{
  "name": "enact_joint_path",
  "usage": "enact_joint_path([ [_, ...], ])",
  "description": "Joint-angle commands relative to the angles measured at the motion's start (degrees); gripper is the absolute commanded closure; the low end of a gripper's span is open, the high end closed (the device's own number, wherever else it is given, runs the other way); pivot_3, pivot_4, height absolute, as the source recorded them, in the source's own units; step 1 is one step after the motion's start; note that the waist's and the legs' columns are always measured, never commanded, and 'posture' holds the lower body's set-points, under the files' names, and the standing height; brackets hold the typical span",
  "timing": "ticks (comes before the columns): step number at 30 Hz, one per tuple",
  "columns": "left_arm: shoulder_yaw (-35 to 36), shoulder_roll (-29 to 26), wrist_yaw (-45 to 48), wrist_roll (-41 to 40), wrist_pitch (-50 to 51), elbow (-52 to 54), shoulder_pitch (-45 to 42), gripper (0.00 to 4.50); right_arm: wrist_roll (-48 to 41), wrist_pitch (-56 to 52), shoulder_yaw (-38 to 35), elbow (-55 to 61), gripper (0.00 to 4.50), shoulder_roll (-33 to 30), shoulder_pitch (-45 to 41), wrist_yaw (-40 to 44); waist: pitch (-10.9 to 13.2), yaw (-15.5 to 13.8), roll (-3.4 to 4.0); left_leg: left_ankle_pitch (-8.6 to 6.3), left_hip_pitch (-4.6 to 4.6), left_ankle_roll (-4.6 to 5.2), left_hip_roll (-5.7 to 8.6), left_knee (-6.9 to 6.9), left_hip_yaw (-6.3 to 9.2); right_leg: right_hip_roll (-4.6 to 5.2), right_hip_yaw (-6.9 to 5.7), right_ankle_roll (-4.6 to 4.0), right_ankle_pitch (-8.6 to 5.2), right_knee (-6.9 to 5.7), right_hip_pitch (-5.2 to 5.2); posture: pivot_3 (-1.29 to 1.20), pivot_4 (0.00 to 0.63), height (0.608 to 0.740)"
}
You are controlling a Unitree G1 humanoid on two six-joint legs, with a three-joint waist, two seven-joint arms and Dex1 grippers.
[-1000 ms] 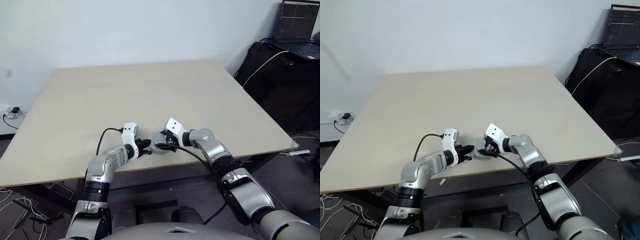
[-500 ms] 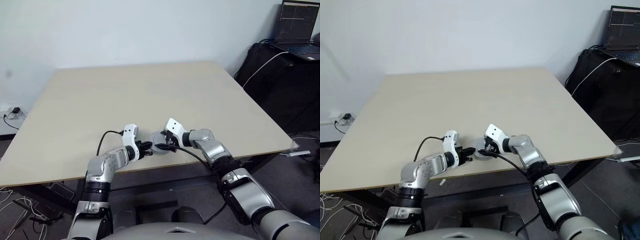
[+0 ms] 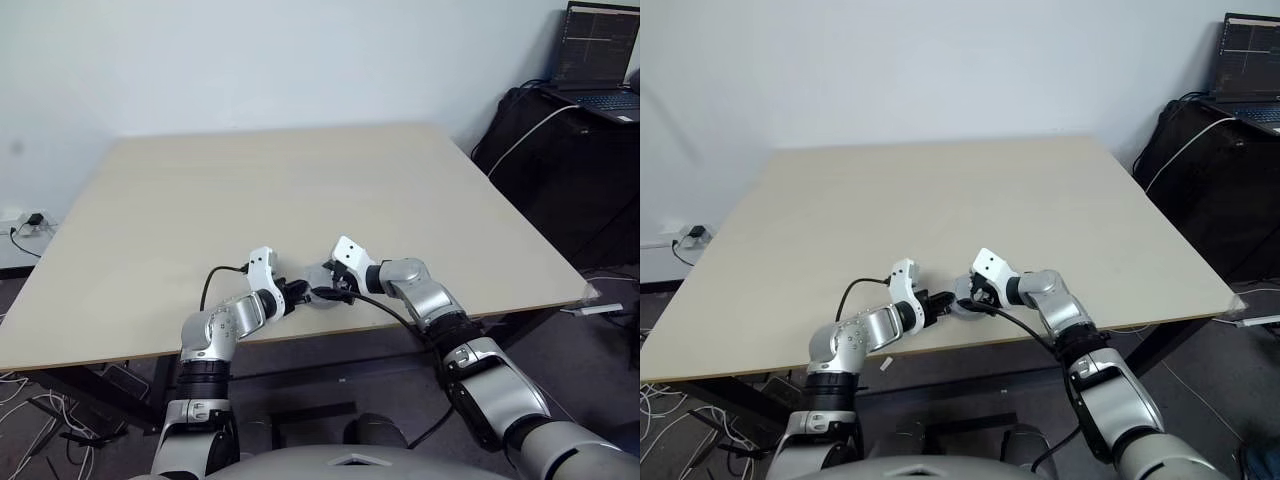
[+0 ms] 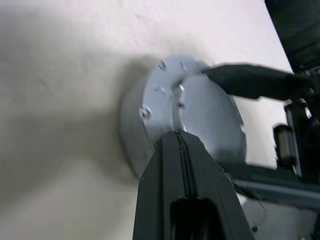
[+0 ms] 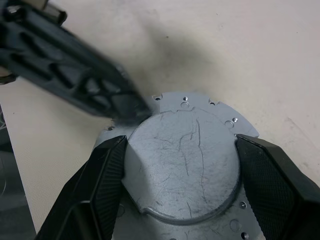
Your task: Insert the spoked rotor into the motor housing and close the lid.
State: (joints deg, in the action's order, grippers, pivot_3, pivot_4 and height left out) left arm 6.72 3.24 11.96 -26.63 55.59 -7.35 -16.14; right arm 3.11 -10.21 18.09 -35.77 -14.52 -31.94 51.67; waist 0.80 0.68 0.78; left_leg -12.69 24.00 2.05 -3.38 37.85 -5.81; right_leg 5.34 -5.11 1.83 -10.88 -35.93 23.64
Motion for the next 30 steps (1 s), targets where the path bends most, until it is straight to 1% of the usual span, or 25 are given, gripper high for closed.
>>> enact_joint_path([
  [1, -0.4, -0.1, -1.0, 0.8, 0.3, -1.8, -0.8, 4.50, 1.0, -0.9, 0.8, -0.2, 1.40, -0.5, 1.0, 0.4, 0.0, 0.0, 0.00, 0.00, 0.00, 0.00, 0.00, -0.01, 0.00, 0.00, 0.00, 0.00, 0.00, 0.01, 0.00, 0.00, 0.000, 0.740],
  [10, -1.7, -0.6, 0.1, 0.4, 2.3, -2.1, -1.3, 4.50, 0.2, -2.2, 0.2, 1.2, 1.40, -1.3, 1.9, 1.2, 0.0, 0.0, -0.01, 0.00, 0.00, 0.00, 0.01, -0.04, 0.00, 0.01, -0.01, 0.00, -0.01, 0.05, 0.00, 0.00, 0.000, 0.740],
  [12, -1.9, -0.7, 0.2, 0.3, 2.5, -1.8, -1.1, 4.50, -0.3, -2.8, -0.6, 1.7, 0.66, -1.6, 2.3, 1.0, 0.0, -0.1, -0.04, -0.01, 0.01, 0.01, 0.01, -0.08, 0.00, 0.05, -0.02, 0.01, -0.02, 0.08, 0.00, 0.00, 0.000, 0.740],
  [13, -1.9, -0.7, 0.2, 0.3, 2.5, -1.7, -1.0, 4.50, -0.6, -3.2, -1.0, 2.2, 0.45, -1.9, 2.6, 1.1, 0.0, -0.1, -0.06, -0.01, 0.01, 0.02, 0.01, -0.10, 0.01, 0.06, -0.02, 0.02, -0.03, 0.10, 0.00, 0.00, 0.000, 0.740],
  [14, -1.9, -0.8, 0.3, 0.4, 2.5, -1.7, -0.9, 4.50, -0.8, -3.6, -1.3, 2.6, 0.04, -2.2, 2.8, 1.0, 0.0, -0.1, -0.07, -0.01, 0.01, 0.02, 0.01, -0.11, 0.00, 0.06, -0.02, 0.02, -0.03, 0.12, 0.00, 0.00, 0.000, 0.740],
  [17, -1.9, -0.8, 0.3, 0.4, 2.6, -1.7, -0.7, 4.50, -1.7, -4.9, -2.8, 4.1, 0.04, -3.7, 3.6, 0.4, 0.0, -0.1, -0.09, -0.02, 0.01, 0.02, 0.01, -0.12, 0.00, 0.07, -0.02, 0.02, -0.04, 0.12, 0.00, 0.00, 0.000, 0.740],
  [21, -2.3, -0.7, 0.5, 0.3, 2.9, -1.3, -0.3, 4.50, -3.8, -7.2, -4.6, 8.0, 0.04, -6.6, 5.7, 2.1, 0.1, -0.1, -0.15, -0.02, 0.01, 0.03, -0.01, -0.13, 0.04, 0.14, -0.05, 0.02, -0.04, 0.12, -0.01, 0.00, 0.000, 0.740],
  [25, -2.6, -0.9, 0.6, 0.2, 2.9, -0.8, 0.1, 4.50, -8.5, -10.1, -8.9, 14.4, 0.04, -8.3, 8.3, 2.0, 0.2, -0.1, -0.33, -0.02, 0.03, 0.03, -0.04, -0.14, 0.07, 0.19, -0.07, 0.02, -0.04, 0.13, 0.00, 0.00, 0.000, 0.740],
  [28, -3.1, -1.1, 1.0, 0.2, 2.5, -0.7, 0.3, 4.50, -13.5, -16.8, -14.4, 21.6, 0.04, -8.0, 9.9, -1.2, 0.4, 0.0, -0.33, -0.02, 0.05, 0.03, -0.06, -0.17, 0.09, 0.18, -0.07, 0.03, -0.04, 0.14, 0.04, 0.00, 0.000, 0.740],
  [30, -3.3, -1.2, 1.2, 0.3, 2.4, -0.5, 0.3, 4.50, -14.9, -19.4, -16.3, 23.7, 0.04, -7.5, 10.3, -3.5, 0.4, -0.1, -0.34, -0.02, 0.05, 0.03, -0.06, -0.20, 0.09, 0.18, -0.07, 0.03, -0.04, 0.13, 0.06, 0.00, 0.000, 0.740],
])
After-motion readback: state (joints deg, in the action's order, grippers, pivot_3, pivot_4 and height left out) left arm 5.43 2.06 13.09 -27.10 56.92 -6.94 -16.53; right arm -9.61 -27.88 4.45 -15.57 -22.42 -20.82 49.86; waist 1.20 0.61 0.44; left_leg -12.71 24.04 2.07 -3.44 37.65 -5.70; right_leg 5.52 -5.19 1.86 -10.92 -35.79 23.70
